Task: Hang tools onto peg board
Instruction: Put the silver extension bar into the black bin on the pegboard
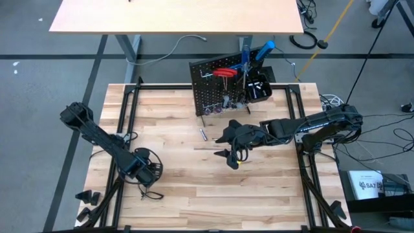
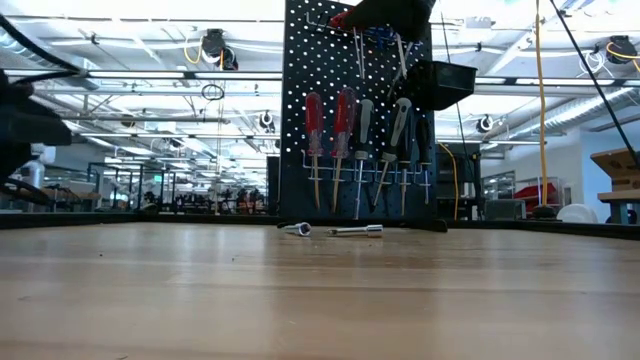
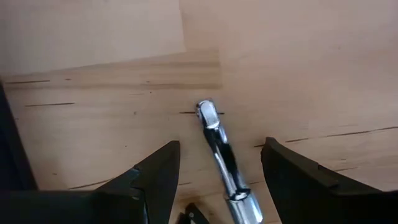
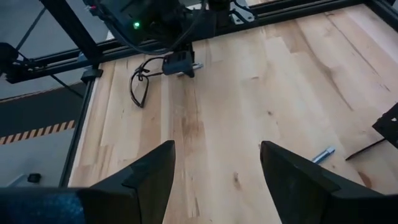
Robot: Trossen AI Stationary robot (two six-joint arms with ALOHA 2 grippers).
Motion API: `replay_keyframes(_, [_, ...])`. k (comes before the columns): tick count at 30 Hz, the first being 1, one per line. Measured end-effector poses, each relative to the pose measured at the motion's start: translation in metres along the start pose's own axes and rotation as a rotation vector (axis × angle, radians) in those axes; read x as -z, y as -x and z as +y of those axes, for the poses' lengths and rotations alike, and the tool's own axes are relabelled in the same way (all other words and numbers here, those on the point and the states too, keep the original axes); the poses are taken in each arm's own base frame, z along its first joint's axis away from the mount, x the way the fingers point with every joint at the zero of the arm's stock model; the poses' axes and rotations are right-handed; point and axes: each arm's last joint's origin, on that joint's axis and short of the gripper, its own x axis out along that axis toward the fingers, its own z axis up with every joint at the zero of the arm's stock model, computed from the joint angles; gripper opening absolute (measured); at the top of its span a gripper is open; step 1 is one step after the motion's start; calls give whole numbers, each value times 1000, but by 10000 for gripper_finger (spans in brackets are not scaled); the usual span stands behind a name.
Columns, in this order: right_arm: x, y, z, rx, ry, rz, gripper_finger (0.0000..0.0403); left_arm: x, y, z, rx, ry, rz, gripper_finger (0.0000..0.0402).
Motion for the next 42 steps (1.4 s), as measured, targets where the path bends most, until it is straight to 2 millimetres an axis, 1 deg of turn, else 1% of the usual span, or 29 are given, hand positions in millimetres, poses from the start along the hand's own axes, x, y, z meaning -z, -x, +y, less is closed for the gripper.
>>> replay_keyframes(4, [0, 0, 0, -7, 0, 1, 226, -1, -6, 2, 13, -6, 16, 222])
replay_keyframes(7, [0, 0, 0, -7, 0, 0, 226, -1, -7, 2, 24, -12, 8, 203])
replay_keyframes(11, [0, 0, 0, -3, 0, -2, 226, -1, -7, 1, 33, -56, 8, 155])
replay_keyframes(19, [-2, 0, -3, 6, -13, -7, 226, 0, -7, -2, 77, -158, -22, 25])
replay_keyframes(23, [-2, 1, -4, 7, -30, -10, 226, 1, 0, -10, 158, -230, -74, 23])
replay_keyframes(25, [-3, 1, -4, 4, -30, -17, 226, 2, 7, -15, 219, -250, -89, 25])
replay_keyframes(28, [-7, 1, -2, -10, -34, -54, 226, 0, 19, -18, 286, -281, -137, 27])
replay_keyframes(33, [-17, 3, 1, -47, -7, -156, 226, -9, 49, -31, 532, -300, -263, 28])
replay_keyframes(37, [-27, 5, 5, -77, 73, -265, 226, -23, 79, -43, 781, -416, -356, 28])
replay_keyframes(39, [-31, 6, 6, -110, 125, -310, 226, -31, 96, -50, 912, -500, -371, 28])
replay_keyframes(42, [-38, 8, 7, -174, 189, -366, 226, -47, 123, -58, 1160, -601, -373, 28])
